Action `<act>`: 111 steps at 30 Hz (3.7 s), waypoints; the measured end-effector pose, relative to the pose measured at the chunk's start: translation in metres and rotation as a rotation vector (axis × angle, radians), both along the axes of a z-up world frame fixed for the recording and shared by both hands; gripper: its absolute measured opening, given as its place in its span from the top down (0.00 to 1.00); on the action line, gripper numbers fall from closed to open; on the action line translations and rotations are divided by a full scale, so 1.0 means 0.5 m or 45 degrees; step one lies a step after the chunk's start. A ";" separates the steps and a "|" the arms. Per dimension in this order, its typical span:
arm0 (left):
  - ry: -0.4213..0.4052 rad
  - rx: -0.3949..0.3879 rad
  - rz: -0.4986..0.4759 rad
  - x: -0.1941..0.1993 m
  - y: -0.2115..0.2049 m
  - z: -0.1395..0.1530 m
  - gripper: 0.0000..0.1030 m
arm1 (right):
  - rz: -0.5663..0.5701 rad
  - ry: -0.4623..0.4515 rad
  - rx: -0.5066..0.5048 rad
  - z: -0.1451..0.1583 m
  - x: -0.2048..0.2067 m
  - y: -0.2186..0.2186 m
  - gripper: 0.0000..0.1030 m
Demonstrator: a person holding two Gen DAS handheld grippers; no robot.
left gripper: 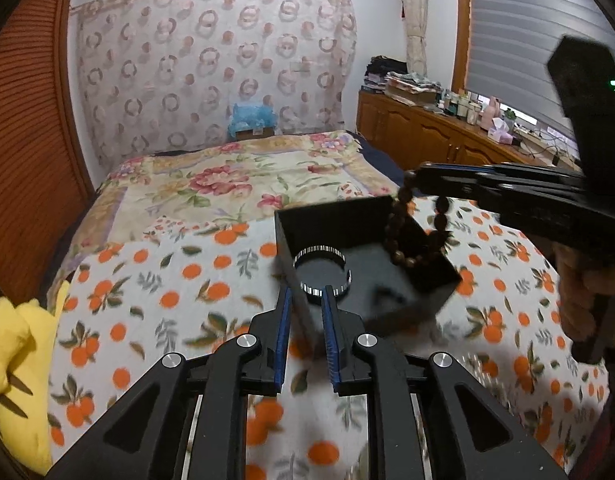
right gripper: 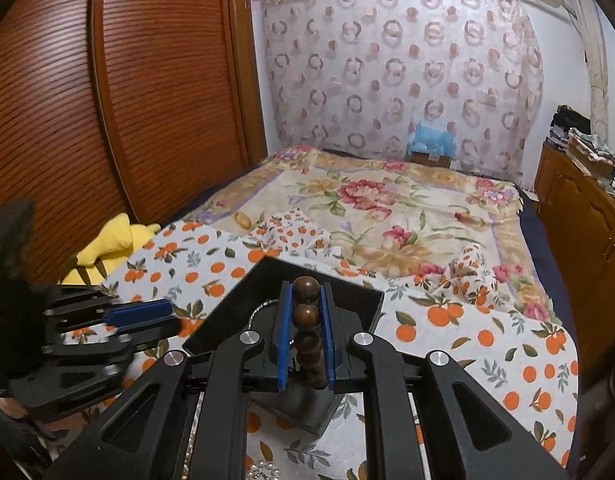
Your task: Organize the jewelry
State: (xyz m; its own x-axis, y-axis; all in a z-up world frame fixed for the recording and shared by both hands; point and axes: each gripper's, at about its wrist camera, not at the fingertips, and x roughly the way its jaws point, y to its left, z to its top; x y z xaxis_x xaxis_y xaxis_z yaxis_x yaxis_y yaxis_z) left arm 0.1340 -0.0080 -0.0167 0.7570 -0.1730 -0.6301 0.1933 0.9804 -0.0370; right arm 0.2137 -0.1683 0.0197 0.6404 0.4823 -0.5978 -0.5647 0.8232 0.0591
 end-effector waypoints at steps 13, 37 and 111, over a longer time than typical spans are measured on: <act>0.070 -0.036 -0.040 -0.098 0.007 -0.058 0.67 | 0.008 -0.012 -0.021 -0.019 -0.049 -0.004 0.57; 0.142 -0.015 -0.090 -0.168 -0.033 -0.113 0.45 | 0.008 0.130 -0.079 -0.166 -0.286 -0.123 0.57; 0.235 0.027 -0.261 -0.070 -0.094 -0.114 0.92 | -0.040 -0.044 -0.073 -0.020 -0.199 -0.134 0.92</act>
State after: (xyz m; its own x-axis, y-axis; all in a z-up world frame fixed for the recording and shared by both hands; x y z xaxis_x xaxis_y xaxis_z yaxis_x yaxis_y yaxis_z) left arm 0.0991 -0.0550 -0.0739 0.5796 -0.2959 -0.7593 0.3795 0.9226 -0.0698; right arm 0.1141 -0.2351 0.0099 0.6753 0.4274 -0.6011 -0.5396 0.8419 -0.0076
